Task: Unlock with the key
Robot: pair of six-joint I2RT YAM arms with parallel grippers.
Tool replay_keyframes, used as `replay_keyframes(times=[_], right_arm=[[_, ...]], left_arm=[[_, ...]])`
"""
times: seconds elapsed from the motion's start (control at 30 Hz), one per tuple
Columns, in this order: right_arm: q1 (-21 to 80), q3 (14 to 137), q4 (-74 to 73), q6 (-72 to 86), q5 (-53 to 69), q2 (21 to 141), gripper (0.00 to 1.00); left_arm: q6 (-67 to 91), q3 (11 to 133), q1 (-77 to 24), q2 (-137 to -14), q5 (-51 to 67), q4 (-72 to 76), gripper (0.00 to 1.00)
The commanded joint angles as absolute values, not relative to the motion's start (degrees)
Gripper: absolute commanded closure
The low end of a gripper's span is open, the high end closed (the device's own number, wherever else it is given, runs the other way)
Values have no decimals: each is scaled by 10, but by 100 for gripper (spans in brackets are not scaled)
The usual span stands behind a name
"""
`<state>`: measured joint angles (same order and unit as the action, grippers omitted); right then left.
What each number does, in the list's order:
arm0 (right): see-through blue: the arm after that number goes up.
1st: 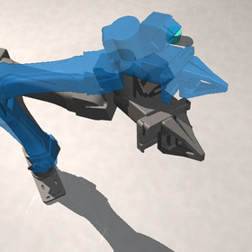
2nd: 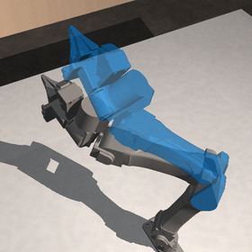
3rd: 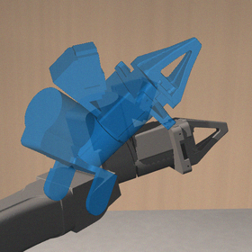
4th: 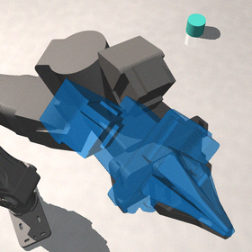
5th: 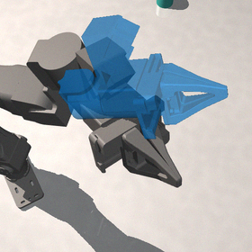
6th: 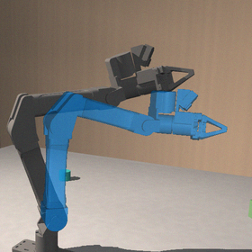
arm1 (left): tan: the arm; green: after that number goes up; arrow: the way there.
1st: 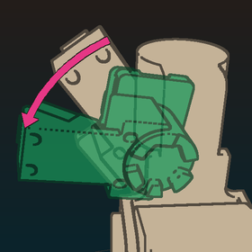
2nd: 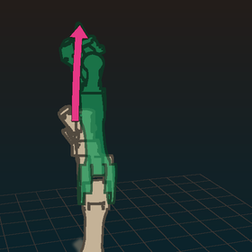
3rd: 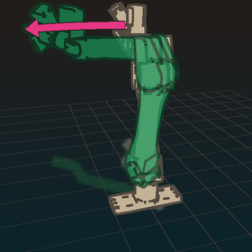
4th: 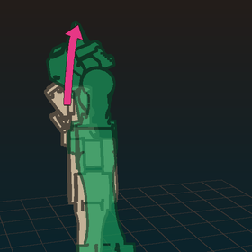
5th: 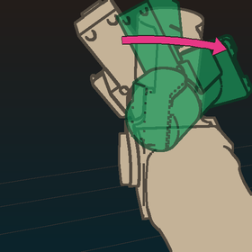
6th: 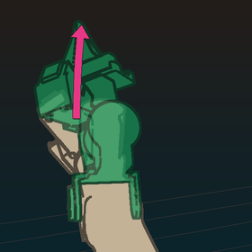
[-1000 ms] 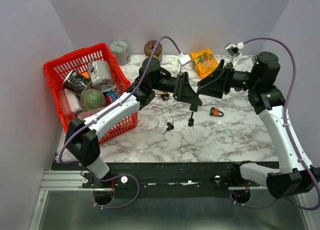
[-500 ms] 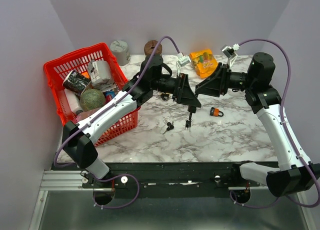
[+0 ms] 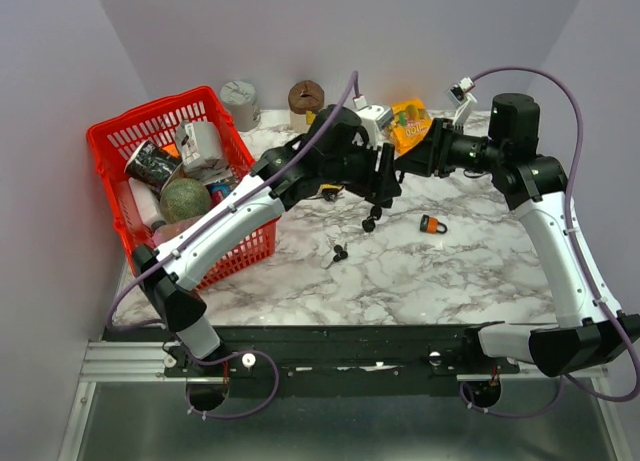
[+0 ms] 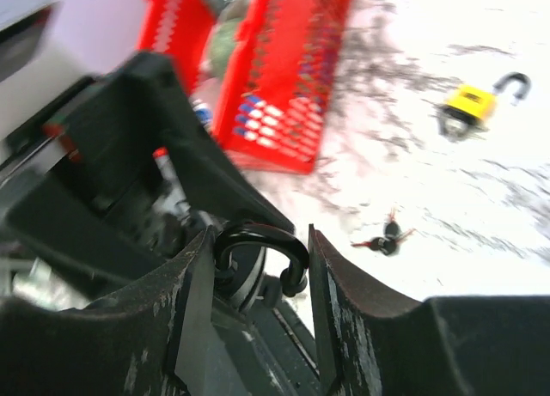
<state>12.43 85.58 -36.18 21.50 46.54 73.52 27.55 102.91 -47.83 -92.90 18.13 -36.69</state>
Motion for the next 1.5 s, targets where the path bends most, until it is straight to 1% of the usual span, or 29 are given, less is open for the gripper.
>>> replay_keyframes(times=[0.0, 0.03, 0.17, 0.3, 0.63, 0.7, 0.8, 0.93, 1.03, 1.17, 1.23, 1.4, 1.47], right_arm=[[128, 873, -403, 254, 349, 730, 73], [127, 871, -401, 267, 339, 730, 72], [128, 869, -396, 291, 324, 729, 70], [128, 868, -393, 304, 321, 731, 69], [127, 860, -388, 320, 311, 725, 64], [128, 853, -380, 327, 311, 722, 61], [128, 846, -377, 331, 304, 719, 54], [121, 834, -376, 338, 291, 708, 29], [105, 820, -370, 346, 289, 697, 21], [84, 806, -358, 345, 283, 672, 16], [67, 797, -358, 343, 276, 665, 14], [38, 756, -360, 334, 251, 632, 13], [37, 752, -367, 319, 211, 608, 13]], left_arm=[[244, 1115, -522, -971, -63, -482, 100], [245, 1127, -533, -977, -85, -492, 100], [239, 1182, -556, -1004, -171, -537, 100], [231, 1222, -573, -1032, -214, -572, 100], [231, 1230, -583, -1050, -256, -585, 100], [232, 1223, -583, -1049, -250, -579, 100], [233, 1207, -583, -1043, -224, -556, 100], [236, 1202, -582, -1048, -198, -547, 100], [239, 1196, -578, -1052, -177, -542, 100], [252, 1166, -567, -1048, -139, -510, 100], [260, 1153, -554, -1053, -100, -496, 100], [276, 1178, -532, -1095, -56, -480, 100], [283, 1186, -520, -1120, -28, -474, 100]])
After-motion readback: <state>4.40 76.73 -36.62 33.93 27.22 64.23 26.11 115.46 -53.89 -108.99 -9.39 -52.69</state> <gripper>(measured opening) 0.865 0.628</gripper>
